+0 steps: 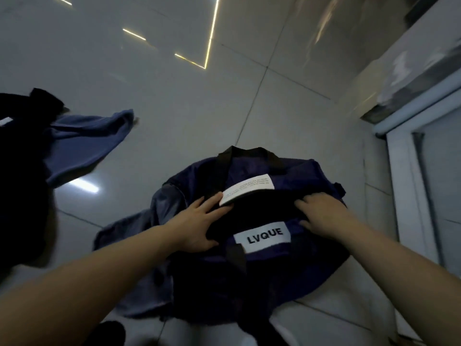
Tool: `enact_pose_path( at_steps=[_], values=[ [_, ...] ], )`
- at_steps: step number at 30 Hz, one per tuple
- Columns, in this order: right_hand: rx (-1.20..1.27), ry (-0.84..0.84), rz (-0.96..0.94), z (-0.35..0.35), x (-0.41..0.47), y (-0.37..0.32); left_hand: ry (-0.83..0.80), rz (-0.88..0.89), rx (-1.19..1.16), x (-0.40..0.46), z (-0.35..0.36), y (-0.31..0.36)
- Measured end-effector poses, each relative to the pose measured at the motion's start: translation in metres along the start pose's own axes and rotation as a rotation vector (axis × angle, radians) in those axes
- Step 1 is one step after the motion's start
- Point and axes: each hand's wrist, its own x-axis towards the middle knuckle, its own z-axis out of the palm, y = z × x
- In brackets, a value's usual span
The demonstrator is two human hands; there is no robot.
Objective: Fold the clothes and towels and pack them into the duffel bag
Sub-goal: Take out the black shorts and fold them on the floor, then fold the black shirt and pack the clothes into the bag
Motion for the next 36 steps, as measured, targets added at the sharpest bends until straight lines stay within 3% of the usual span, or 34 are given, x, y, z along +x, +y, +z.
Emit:
enact_pose_path(
  at_steps=[3, 5, 7, 9, 12, 14, 17, 18, 24, 28, 34, 36],
  values=[
    [0.488, 0.144, 0.146, 0.018, -0.005, 0.011, 0.006, 0.096, -0.071, 0.015, -0.016, 0.025],
    [0.791, 0.186, 0.148, 0.022, -0.018, -0.006, 0.162, 0.172, -0.047, 0.016, -0.021, 0.037],
    [0.909, 0.271, 0.116, 0.031, -0.038, -0.030, 0.367, 0.217, 0.036, 0.019, -0.022, 0.045],
    [0.832, 0.262, 0.010, 0.044, -0.057, -0.058, 0.405, 0.188, 0.138, 0.024, -0.021, 0.044],
    [0.614, 0.101, -0.100, 0.075, -0.069, -0.092, 0.072, -0.011, 0.332, 0.029, -0.009, 0.019],
    [0.595, 0.197, -0.118, 0.093, -0.066, -0.099, -0.080, -0.093, 0.353, 0.028, -0.002, 0.007],
    [0.556, 0.413, -0.081, 0.115, -0.047, -0.085, -0.112, -0.131, 0.161, 0.029, 0.006, 0.008],
    [0.534, 0.416, -0.065, 0.117, -0.042, -0.076, -0.124, -0.129, 0.101, 0.030, 0.007, 0.011],
    [0.447, 0.116, 0.122, 0.111, -0.026, 0.001, -0.158, 0.058, 0.056, 0.032, 0.032, 0.032],
    [0.363, -0.047, 0.133, 0.115, -0.033, 0.039, -0.192, 0.140, -0.054, 0.040, 0.039, 0.060],
    [0.399, -0.132, 0.209, 0.129, -0.054, 0.029, -0.188, 0.135, -0.202, 0.039, 0.034, 0.069],
    [0.505, -0.079, 0.266, 0.124, -0.056, 0.022, -0.177, 0.132, -0.196, 0.037, 0.034, 0.070]
  ],
)
